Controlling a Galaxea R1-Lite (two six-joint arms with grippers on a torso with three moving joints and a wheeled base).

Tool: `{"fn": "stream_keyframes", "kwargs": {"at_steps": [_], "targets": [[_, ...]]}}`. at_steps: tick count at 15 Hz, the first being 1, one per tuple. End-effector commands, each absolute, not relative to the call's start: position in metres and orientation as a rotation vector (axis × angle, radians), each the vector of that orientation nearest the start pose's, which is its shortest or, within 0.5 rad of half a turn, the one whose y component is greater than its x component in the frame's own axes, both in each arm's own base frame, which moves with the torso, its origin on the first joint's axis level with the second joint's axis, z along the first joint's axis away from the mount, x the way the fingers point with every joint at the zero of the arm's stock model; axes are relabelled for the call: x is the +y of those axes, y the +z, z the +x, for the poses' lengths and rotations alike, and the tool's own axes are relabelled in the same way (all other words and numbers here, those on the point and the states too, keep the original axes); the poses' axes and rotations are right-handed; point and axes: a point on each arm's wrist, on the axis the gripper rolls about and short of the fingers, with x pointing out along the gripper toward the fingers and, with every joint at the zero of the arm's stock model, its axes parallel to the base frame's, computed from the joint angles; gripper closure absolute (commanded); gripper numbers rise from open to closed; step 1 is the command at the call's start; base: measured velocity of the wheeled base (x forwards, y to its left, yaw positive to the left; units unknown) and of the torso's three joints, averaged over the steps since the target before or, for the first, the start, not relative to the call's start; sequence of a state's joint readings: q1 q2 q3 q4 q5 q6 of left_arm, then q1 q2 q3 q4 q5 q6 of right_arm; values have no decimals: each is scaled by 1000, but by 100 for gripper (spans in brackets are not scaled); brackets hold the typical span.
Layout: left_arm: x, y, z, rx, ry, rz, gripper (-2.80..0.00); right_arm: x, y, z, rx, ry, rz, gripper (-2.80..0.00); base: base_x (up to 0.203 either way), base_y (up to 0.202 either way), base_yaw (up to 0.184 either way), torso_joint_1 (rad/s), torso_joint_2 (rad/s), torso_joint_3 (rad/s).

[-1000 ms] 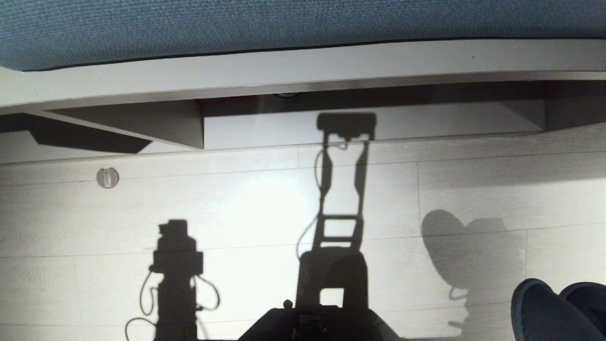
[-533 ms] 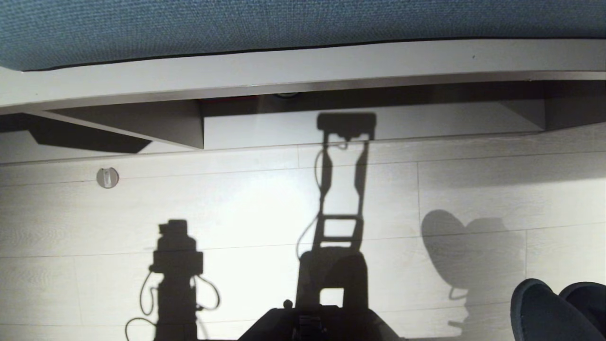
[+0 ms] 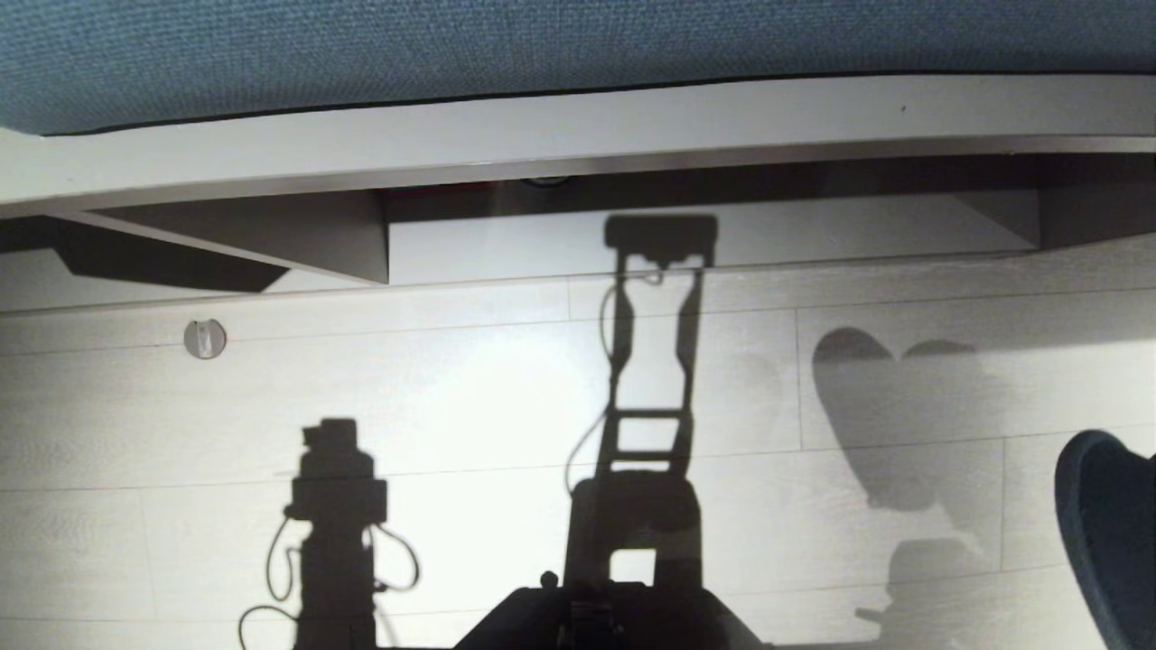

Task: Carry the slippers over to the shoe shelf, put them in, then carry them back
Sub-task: Place the slippers into the shoe cabinet

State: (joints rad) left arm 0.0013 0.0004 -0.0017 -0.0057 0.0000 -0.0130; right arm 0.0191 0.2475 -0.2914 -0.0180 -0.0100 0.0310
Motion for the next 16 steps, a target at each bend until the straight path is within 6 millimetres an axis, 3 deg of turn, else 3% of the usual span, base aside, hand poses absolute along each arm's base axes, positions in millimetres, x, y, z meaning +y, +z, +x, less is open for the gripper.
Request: {"fn": "stream_keyframes", "kwargs": {"at_steps": [1,5,7,10,16], "targets": [[0,77,-23,-8,1,-14,0,0,188,23,25,-20,34,0,0,0,0,0,0,0],[0,77,-23,-6,1,-12,0,-2,194,79,15,-67,23,0,0,0,0,0,0,0],[0,77,-23,-6,1,-14,0,-3,192,93,-15,-73,21,0,0,0,0,0,0,0],[0,77,-23,-8,1,-12,0,-4,182,133,-12,-67,19,0,0,0,0,0,0,0],[0,77,-23,-8,1,-14,0,-4,180,170,-161,-15,0,0,0,0,0,0,0,0]]}}
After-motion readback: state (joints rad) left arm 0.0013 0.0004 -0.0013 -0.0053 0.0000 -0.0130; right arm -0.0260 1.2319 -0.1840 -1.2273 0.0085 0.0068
